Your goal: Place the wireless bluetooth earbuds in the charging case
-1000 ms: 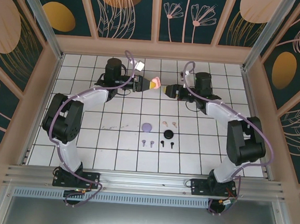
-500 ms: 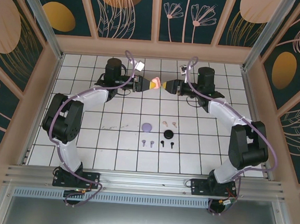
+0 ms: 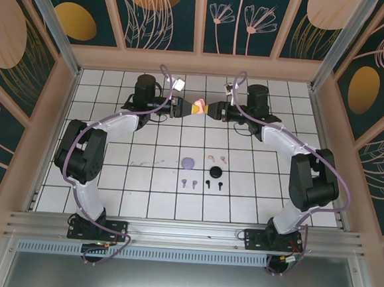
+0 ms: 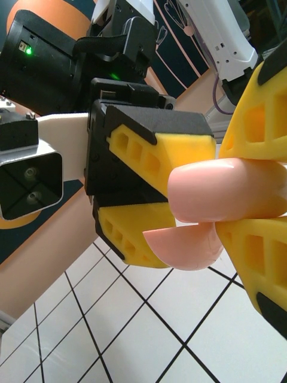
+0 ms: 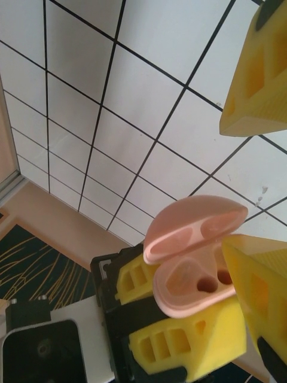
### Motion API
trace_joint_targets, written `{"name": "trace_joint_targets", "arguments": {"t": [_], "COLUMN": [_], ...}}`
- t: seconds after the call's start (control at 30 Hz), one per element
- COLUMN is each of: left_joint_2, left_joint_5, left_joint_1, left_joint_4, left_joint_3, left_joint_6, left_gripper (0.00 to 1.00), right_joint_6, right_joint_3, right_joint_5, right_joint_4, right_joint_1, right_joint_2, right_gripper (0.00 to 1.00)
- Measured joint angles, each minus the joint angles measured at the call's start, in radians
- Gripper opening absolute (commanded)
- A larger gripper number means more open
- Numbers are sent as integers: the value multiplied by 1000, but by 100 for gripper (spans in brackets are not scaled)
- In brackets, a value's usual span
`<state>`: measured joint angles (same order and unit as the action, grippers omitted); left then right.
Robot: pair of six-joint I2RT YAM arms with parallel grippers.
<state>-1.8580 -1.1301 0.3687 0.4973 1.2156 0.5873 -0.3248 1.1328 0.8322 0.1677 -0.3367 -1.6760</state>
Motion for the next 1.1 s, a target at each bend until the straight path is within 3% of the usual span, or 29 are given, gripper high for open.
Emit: {"name": "trace_joint_targets", "arguments": {"t": [0.4,0.77,0.87,1.03,1.1], "left_joint_2": [0,0,0,0,-2], "left_joint_5": [-14,-5,1,28,42], "left_joint_1": [0,0,0,0,0], "left_joint_4": [0,19,21,23,8], "left_joint_3": [0,0,0,0,3], "left_joint_6": [0,2,8,4,-12], "left_gripper": [0,0,1,45,57], "right_joint_6": [0,-10,-10,3,12], "right_joint_3": [23,50,52,82,107], "right_joint_5": [0,12,10,3,-9], "right_joint_4": [0,-11,-13,-44,-73], "right_joint_1": [-16,-24,-23,-24,-24], "right_joint_2": [-22,-29,-29,-42,-53], "right_gripper": [37,4,0,0,0]}}
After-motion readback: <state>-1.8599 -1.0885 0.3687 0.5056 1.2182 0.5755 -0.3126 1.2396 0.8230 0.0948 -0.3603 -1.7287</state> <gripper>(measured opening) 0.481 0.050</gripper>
